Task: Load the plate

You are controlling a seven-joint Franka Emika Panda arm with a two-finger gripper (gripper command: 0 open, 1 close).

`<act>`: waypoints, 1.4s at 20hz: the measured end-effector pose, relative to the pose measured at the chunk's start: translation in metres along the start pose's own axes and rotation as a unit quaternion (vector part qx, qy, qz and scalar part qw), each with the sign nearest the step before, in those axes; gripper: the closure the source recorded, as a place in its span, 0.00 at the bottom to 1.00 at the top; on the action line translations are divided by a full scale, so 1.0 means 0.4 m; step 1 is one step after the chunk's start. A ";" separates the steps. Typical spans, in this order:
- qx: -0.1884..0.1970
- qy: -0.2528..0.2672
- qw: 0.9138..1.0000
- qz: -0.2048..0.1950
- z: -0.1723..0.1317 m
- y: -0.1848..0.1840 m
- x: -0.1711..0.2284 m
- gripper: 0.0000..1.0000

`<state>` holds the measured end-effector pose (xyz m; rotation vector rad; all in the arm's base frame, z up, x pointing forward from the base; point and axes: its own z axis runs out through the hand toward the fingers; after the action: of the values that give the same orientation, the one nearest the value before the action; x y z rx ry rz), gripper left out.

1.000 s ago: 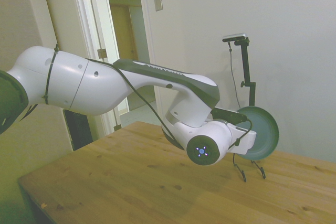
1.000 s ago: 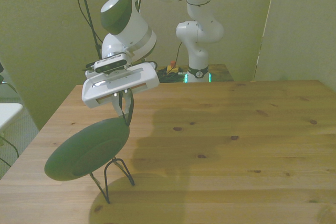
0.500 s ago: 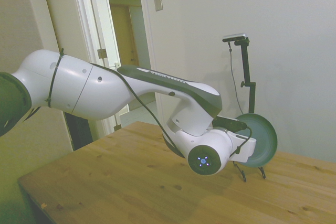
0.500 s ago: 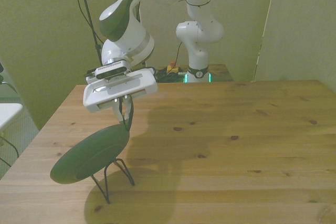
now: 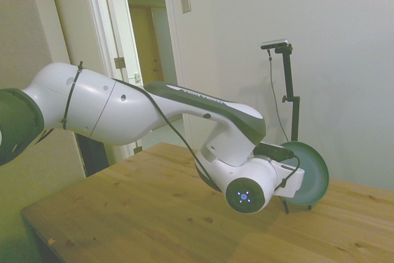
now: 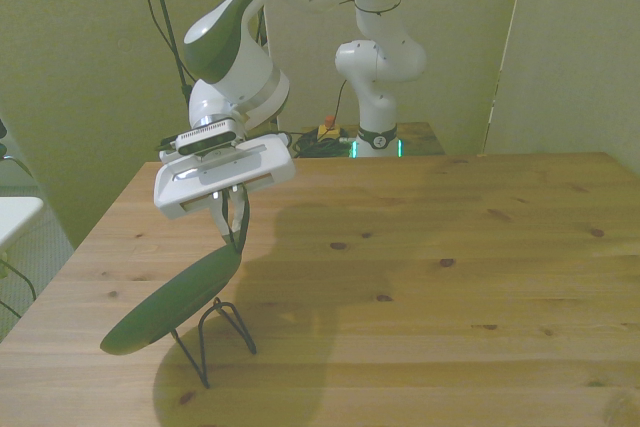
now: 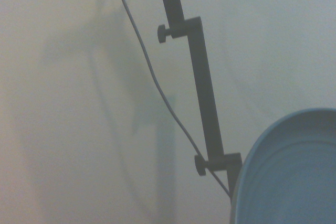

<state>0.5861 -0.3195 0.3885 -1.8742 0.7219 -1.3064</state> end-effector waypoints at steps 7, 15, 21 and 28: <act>0.028 0.008 1.000 -0.011 0.037 -0.078 0.028 1.00; 0.023 -0.001 1.000 -0.009 0.089 -0.065 -0.008 1.00; 0.017 -0.005 1.000 -0.008 0.097 -0.042 -0.021 1.00; 0.018 -0.003 1.000 -0.009 0.096 -0.044 -0.015 1.00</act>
<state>0.6210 -0.2952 0.3913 -1.8598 0.6754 -1.3155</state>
